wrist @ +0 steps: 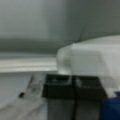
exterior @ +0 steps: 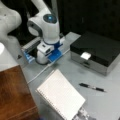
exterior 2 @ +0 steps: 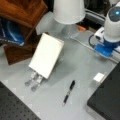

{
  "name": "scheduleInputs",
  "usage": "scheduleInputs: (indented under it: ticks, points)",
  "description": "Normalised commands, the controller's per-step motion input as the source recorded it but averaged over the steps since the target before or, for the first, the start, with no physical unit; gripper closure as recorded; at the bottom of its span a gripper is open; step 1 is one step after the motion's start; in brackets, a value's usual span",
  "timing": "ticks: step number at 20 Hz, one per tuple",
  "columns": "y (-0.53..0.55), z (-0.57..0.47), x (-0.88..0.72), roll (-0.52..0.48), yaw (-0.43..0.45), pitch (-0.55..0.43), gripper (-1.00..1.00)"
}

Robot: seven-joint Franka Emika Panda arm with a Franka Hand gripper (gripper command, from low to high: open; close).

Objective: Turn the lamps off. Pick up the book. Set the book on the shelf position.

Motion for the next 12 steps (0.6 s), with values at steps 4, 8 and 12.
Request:
scheduleInputs:
  ticks: [4,8,12]
  points:
    - [-0.27,-0.52,-0.85,-0.044,-0.012,-0.395,1.0]
    - [-0.32,-0.16,-0.82,-0.025,0.012,-0.294,1.0]
    - [-0.31,0.19,-0.62,-0.007,0.028,-0.258,1.0]
